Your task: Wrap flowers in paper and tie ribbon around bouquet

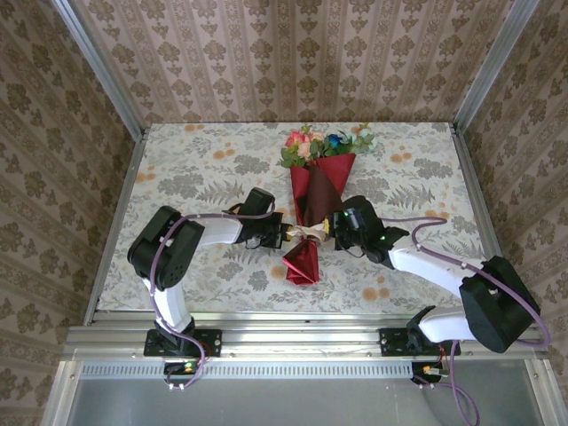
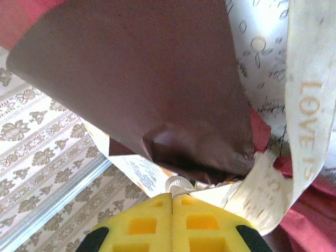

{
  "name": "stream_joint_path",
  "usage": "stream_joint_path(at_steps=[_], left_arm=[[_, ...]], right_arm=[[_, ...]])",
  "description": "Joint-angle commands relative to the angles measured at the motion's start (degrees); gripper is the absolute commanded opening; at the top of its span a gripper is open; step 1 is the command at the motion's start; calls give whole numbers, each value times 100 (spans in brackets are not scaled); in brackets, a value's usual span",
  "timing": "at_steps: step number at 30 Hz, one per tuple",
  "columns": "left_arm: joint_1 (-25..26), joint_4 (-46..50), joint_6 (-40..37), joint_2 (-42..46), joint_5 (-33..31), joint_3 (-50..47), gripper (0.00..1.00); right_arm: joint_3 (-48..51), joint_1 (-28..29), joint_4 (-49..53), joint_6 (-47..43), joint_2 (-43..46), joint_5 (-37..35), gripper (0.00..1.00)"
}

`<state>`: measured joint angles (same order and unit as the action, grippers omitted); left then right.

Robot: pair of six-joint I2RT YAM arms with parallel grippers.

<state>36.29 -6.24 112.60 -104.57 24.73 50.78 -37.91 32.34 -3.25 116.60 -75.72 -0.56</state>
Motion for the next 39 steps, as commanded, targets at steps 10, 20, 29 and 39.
stream_joint_path(at_steps=[10, 20, 29, 39], left_arm=[[-105, 1113, -989, 154, 154, 146, 0], [-87, 2457, -2401, 126, 148, 880, 0], [-95, 2948, -3124, 101, 2, 1046, 0], [-101, 2940, -3302, -26, -30, 1099, 0]], right_arm=[[731, -661, -451, -422, 441, -413, 0], [1549, -1229, -979, -313, 716, -569, 0], [1732, -1787, -934, -559, 753, -534, 0], [1498, -2273, -938, -937, 458, -298, 0]])
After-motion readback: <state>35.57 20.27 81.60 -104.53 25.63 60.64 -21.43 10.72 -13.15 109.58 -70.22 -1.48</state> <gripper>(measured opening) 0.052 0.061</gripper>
